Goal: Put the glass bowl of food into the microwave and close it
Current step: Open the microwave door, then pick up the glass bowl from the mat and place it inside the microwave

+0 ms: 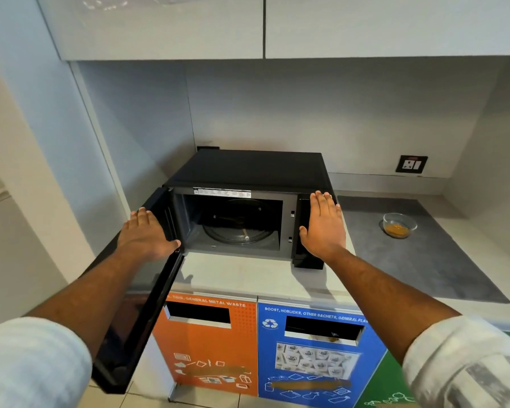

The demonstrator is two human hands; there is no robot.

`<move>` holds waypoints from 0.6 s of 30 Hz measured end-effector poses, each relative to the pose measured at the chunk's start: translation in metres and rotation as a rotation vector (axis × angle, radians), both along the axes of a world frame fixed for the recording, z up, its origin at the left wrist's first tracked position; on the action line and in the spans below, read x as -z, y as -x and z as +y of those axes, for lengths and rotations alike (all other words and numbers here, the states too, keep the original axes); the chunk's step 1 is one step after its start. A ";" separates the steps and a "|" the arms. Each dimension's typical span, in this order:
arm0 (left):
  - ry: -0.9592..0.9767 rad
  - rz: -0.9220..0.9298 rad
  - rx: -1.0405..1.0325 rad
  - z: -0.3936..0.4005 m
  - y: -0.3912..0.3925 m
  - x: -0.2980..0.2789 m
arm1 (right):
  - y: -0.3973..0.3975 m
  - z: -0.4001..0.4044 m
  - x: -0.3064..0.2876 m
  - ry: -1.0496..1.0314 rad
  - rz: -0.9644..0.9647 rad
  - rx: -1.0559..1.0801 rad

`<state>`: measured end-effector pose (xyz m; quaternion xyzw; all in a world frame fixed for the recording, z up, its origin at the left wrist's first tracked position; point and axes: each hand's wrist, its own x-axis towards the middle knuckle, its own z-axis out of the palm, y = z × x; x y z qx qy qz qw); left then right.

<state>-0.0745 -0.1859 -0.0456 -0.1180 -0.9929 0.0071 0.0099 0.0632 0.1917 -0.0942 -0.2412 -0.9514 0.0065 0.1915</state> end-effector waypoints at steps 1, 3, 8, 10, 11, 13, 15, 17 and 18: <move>0.006 0.011 0.002 -0.003 0.001 0.001 | 0.000 0.000 0.000 0.001 -0.003 0.005; 0.013 0.028 0.009 -0.010 0.003 0.003 | 0.001 -0.002 0.000 0.004 -0.005 0.012; 0.017 0.093 0.059 -0.026 0.008 0.009 | 0.002 -0.002 0.001 0.009 0.003 0.015; 0.014 0.106 0.067 -0.027 0.009 0.011 | 0.002 -0.001 0.000 0.001 -0.002 0.017; 0.010 0.112 0.068 -0.026 0.009 0.012 | 0.002 -0.002 0.000 -0.005 -0.008 0.019; 0.010 0.122 0.070 -0.026 0.010 0.014 | 0.001 -0.003 -0.001 -0.005 -0.015 0.019; 0.019 0.122 0.072 -0.027 0.011 0.015 | -0.001 -0.005 -0.003 0.004 -0.021 0.018; 0.027 0.123 0.074 -0.030 0.013 0.016 | -0.002 -0.008 -0.005 0.010 -0.029 0.014; 0.029 0.126 0.076 -0.031 0.014 0.017 | -0.004 -0.009 -0.007 0.013 -0.033 0.011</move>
